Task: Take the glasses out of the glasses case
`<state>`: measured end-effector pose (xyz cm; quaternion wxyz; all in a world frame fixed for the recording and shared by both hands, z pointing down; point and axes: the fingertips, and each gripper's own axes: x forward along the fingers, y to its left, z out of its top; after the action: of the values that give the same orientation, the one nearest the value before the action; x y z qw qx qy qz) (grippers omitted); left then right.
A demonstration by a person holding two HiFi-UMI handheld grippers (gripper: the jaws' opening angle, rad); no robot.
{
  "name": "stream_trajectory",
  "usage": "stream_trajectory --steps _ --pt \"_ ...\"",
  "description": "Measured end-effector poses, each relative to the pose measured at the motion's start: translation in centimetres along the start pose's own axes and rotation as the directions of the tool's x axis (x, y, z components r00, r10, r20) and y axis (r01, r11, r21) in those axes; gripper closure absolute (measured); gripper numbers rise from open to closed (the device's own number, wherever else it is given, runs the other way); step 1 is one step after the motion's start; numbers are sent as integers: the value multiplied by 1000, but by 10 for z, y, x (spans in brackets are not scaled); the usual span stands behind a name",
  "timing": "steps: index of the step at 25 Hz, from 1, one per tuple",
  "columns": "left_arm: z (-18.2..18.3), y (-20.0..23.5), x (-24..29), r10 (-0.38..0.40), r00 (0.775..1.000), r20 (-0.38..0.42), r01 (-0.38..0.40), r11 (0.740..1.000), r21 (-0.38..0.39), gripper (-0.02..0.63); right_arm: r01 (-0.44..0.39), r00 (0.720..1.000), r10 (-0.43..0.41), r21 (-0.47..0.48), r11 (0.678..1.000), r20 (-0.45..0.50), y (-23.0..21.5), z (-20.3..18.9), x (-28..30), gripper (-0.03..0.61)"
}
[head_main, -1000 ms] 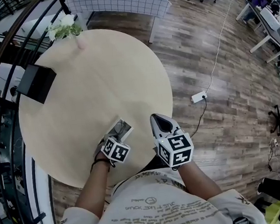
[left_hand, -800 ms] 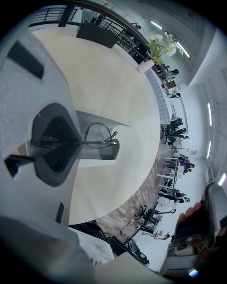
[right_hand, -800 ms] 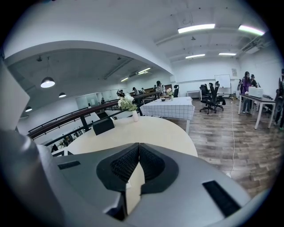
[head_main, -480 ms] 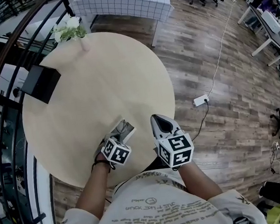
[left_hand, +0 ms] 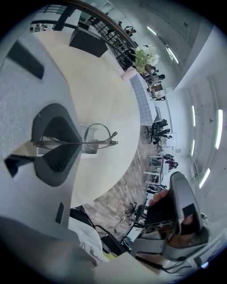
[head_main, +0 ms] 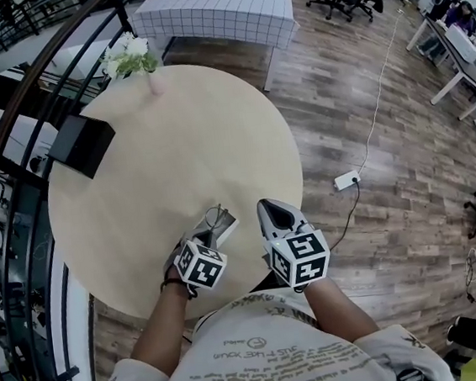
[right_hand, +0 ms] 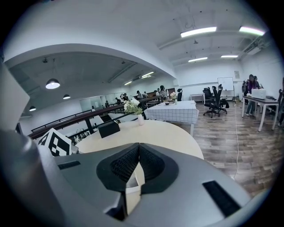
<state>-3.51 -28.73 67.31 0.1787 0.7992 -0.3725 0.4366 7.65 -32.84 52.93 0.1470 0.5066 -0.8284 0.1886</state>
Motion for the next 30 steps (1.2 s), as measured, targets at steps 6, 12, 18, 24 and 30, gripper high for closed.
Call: stream_trajectory --steps 6,12,18,24,30 --pt "31 22 -42 67 985 157 -52 994 -98 588 -39 999 39 -23 999 33 21 12 8 563" --pt "53 43 -90 181 926 332 -93 960 -264 588 -81 990 84 -38 996 112 48 29 6 565" --pt "72 70 -152 289 842 455 -119 923 -367 588 -102 969 112 -58 993 220 86 66 5 565" --pt "82 69 -178 383 767 515 -148 887 -438 588 -137 947 151 -68 988 283 91 82 -11 565" --pt "76 72 -183 406 751 521 -157 875 -457 588 -143 954 158 -77 987 254 96 76 -7 565"
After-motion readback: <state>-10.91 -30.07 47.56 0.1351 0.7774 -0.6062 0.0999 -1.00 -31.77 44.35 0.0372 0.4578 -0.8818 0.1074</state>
